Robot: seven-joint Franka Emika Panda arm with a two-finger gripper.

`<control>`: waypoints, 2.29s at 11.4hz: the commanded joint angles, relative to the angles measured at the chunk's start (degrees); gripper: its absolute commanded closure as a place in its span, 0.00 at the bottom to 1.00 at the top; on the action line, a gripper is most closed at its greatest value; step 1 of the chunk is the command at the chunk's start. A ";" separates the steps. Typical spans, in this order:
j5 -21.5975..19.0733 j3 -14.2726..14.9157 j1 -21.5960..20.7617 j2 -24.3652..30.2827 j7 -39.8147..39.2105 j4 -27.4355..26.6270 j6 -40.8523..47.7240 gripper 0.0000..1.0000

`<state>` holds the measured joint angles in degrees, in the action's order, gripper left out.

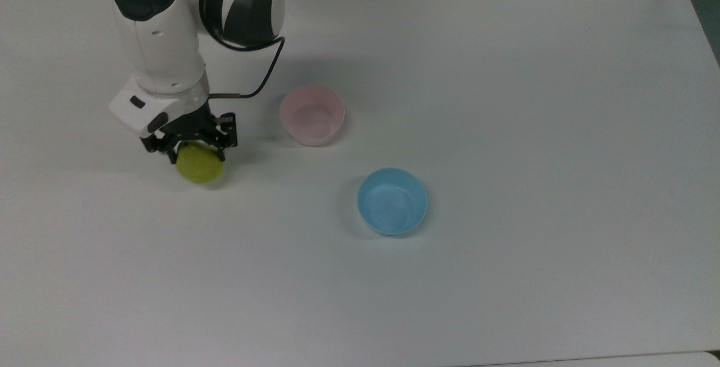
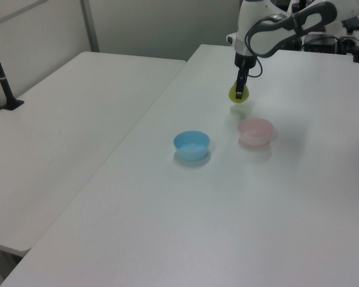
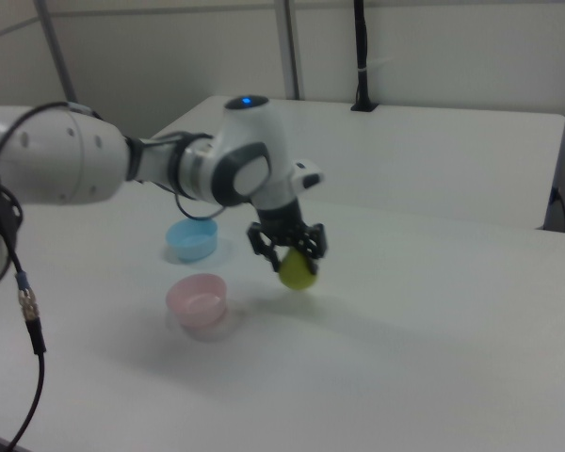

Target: Place the pear in the bowl

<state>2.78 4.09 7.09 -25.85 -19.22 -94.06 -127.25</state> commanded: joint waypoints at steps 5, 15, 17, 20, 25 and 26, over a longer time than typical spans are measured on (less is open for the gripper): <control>1.26 0.22 -13.57 20.05 11.82 -21.50 4.02 0.46; 4.08 0.22 -15.26 17.06 17.20 -23.80 -2.57 0.00; 4.08 0.22 -15.26 18.46 19.65 -22.67 -0.39 0.00; 3.90 0.39 -14.74 19.87 21.67 -12.94 13.28 0.00; -0.04 1.97 -12.80 20.32 24.59 2.11 29.49 0.00; -0.40 2.32 -12.63 20.32 24.15 3.61 31.34 0.00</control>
<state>4.23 5.42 -5.69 -4.95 4.01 -94.25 -100.25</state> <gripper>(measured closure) 0.000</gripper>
